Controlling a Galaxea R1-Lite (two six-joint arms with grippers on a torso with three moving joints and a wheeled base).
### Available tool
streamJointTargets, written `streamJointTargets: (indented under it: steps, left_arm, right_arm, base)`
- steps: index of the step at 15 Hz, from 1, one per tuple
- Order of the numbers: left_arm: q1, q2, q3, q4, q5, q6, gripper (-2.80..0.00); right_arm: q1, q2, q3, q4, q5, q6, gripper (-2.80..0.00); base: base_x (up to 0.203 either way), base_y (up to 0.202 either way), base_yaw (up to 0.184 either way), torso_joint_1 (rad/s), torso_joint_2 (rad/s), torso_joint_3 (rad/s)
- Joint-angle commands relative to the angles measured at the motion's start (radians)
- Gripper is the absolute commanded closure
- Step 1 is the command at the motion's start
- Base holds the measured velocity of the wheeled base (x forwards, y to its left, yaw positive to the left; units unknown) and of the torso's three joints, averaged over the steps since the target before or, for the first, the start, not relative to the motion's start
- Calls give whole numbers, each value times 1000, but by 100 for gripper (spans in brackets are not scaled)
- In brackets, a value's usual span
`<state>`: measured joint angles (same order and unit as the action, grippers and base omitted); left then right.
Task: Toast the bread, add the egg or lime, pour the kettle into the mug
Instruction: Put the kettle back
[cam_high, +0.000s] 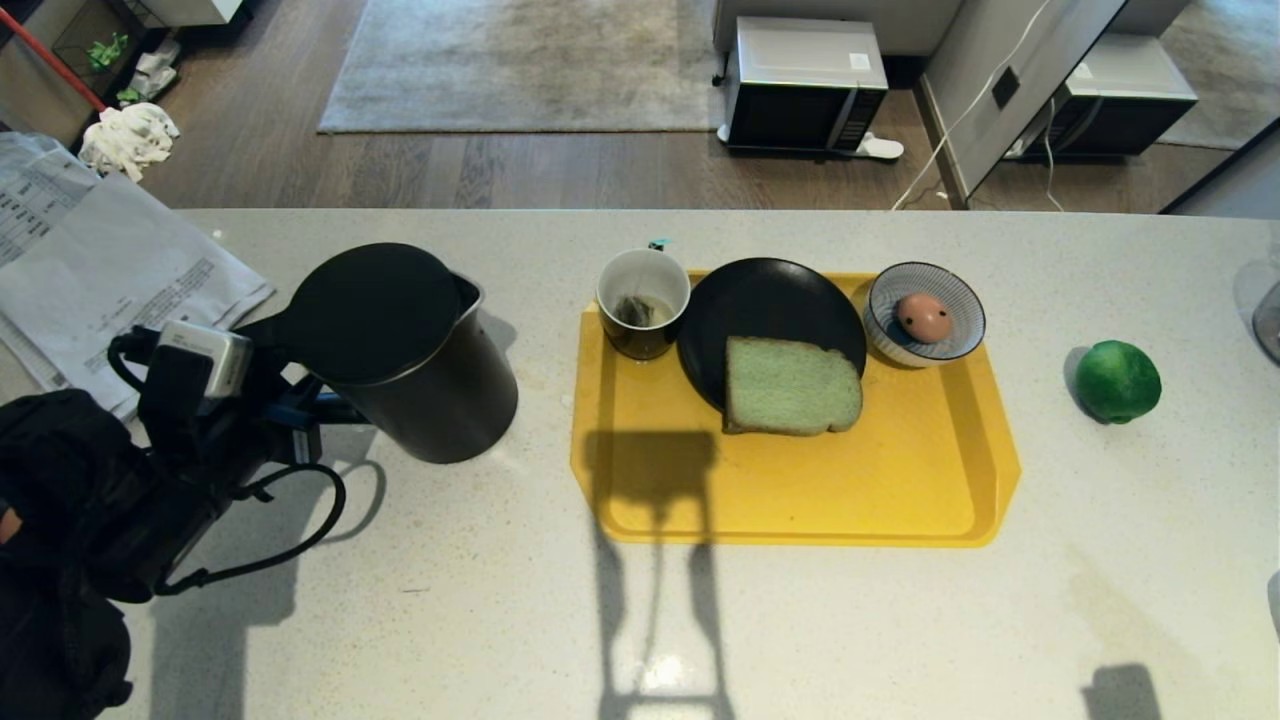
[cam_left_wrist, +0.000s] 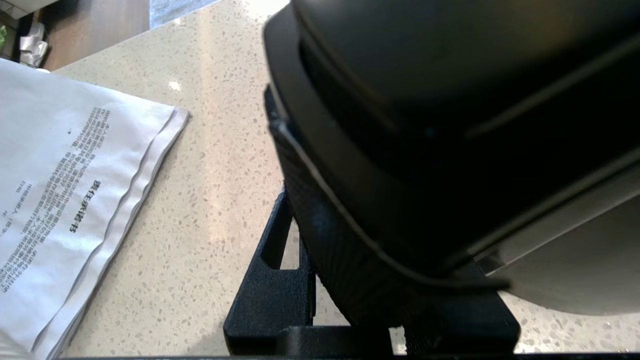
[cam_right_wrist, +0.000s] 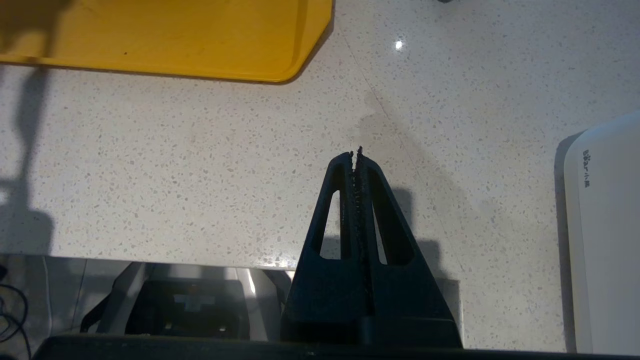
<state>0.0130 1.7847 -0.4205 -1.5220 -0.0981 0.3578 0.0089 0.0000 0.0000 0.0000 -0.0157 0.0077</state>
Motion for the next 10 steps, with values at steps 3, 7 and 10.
streamJointTargets:
  steps: [3,7,10]
  left_arm:
    - [-4,-8,16,-8,-2,3,-280]
    - [-10,-20,54,-8,-2,4,-280]
    - [-25,-60,114,-8,-1,5,-280]
  right_arm:
    - [0,0,2,0,0,0,0]
    - [0,0,0,0,0,0,0]
    - [0,0,2,0,0,0,0]
  base:
    - [0,0,0,0,0,0]
    - [0,0,0,0,0,0]
    - [0,0,0,0,0,0]
